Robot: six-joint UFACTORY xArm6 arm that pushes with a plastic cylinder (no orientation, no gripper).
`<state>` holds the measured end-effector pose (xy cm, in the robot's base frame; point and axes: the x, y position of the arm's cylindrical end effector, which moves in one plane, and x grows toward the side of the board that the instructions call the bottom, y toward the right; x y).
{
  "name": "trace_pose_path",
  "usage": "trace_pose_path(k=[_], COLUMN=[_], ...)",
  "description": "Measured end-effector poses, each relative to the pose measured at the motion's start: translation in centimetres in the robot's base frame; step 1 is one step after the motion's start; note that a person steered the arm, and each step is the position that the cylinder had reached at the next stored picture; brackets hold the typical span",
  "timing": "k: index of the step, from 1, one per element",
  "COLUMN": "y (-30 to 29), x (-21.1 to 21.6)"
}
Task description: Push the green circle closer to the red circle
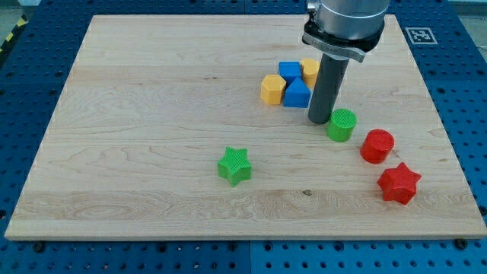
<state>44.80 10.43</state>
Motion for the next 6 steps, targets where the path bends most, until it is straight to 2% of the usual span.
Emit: trace_pose_path(k=[3, 6], y=[-1.5, 2.5], x=[0.0, 1.2])
